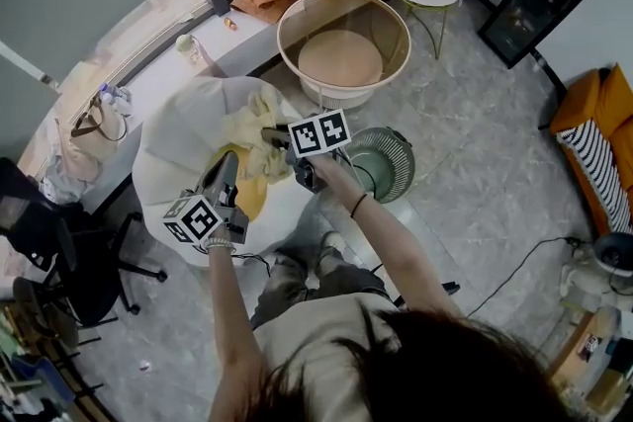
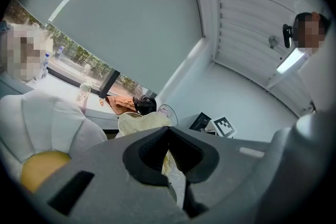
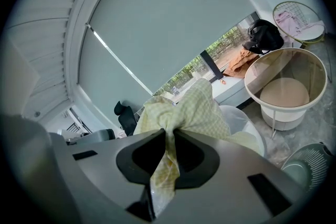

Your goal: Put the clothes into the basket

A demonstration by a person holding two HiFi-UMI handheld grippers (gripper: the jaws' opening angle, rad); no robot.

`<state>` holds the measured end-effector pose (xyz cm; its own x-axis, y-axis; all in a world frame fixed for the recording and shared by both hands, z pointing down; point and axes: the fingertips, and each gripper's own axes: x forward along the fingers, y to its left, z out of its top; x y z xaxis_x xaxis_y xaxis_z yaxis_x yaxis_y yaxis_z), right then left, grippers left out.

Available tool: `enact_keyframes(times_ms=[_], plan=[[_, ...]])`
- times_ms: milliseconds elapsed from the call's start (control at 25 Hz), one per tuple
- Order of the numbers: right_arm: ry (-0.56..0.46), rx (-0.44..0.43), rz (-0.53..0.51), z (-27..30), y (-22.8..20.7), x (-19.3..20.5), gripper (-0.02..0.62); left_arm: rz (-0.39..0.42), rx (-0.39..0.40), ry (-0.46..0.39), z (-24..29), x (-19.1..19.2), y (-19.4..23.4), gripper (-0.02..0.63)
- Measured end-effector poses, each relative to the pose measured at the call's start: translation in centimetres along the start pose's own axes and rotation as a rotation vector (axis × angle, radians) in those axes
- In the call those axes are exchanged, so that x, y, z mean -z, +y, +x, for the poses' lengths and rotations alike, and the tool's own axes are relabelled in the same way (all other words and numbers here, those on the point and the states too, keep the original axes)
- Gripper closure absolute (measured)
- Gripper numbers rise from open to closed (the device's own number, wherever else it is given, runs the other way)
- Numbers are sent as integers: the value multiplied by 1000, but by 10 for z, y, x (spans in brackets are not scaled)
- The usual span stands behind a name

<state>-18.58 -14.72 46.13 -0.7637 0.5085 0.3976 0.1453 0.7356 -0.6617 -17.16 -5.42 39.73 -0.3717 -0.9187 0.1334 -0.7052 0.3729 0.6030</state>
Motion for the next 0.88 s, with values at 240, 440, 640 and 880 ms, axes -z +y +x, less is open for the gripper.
enact_keyframes(times_ms=[240,440,640,880], plan=[[-37,21,33,-32,-24,-6,548,18,46,38,31,12,-26,595],[-74,58,51,-60,-46,-16,548,40,100,79,61,21,-50,595],[-121,112,56,-81,-61,-23,548,52,159,145,83,33,-60,595],[-181,190,83,-119,-93,-27,548,69,242,228,123,48,-80,595]])
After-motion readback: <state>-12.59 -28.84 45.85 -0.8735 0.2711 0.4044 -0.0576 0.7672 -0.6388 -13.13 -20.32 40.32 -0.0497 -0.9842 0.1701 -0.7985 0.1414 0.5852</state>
